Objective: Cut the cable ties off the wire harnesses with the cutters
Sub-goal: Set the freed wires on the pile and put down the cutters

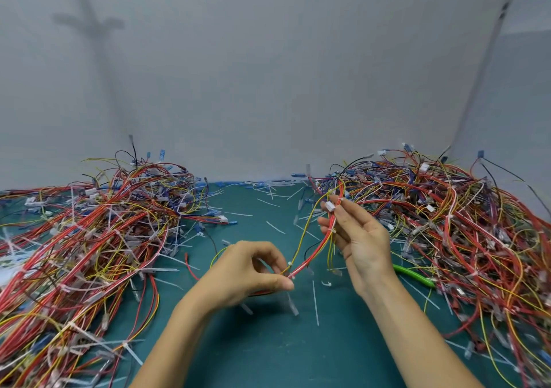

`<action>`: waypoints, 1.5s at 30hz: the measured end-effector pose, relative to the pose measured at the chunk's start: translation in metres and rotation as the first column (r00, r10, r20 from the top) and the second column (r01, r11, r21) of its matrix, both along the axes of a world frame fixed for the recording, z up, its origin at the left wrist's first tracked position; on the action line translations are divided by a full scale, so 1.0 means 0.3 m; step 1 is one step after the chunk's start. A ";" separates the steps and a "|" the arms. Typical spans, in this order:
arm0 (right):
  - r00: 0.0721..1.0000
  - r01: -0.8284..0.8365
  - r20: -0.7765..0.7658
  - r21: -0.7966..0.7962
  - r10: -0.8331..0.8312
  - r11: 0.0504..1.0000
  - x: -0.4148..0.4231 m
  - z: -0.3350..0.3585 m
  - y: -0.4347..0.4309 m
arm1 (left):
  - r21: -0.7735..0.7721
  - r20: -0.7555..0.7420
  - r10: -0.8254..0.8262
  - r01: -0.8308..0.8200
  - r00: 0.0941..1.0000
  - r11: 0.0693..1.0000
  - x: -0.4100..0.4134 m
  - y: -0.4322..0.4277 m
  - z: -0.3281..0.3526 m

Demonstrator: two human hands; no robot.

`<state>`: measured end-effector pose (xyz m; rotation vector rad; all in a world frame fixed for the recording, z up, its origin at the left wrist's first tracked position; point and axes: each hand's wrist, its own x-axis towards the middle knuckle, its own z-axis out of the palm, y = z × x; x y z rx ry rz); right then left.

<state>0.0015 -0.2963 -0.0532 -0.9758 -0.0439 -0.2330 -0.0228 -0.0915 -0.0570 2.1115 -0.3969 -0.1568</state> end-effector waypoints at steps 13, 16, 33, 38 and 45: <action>0.985 -0.171 -0.015 -0.201 0.171 0.965 -0.004 0.017 -0.024 | -0.498 -0.144 -0.006 -0.067 0.990 0.865 -0.011 -0.001 0.004; 0.972 -0.230 -0.007 -0.211 0.234 0.950 -0.010 0.024 -0.023 | -0.709 -0.148 0.106 -0.180 0.983 0.682 -0.006 -0.004 0.018; 0.828 -0.525 -0.114 -0.503 0.549 0.687 -0.102 -0.038 0.158 | -0.937 -0.280 0.086 -0.292 0.956 0.194 0.024 -0.024 0.026; 0.895 -0.438 -0.091 -0.367 0.437 0.820 -0.090 -0.024 0.141 | -0.901 -0.338 0.095 -0.351 0.936 0.256 0.027 -0.013 0.020; 0.880 -0.455 -0.100 0.102 0.464 0.885 -0.073 0.009 0.107 | -0.866 -0.473 0.107 -0.483 0.875 0.131 0.038 0.017 0.022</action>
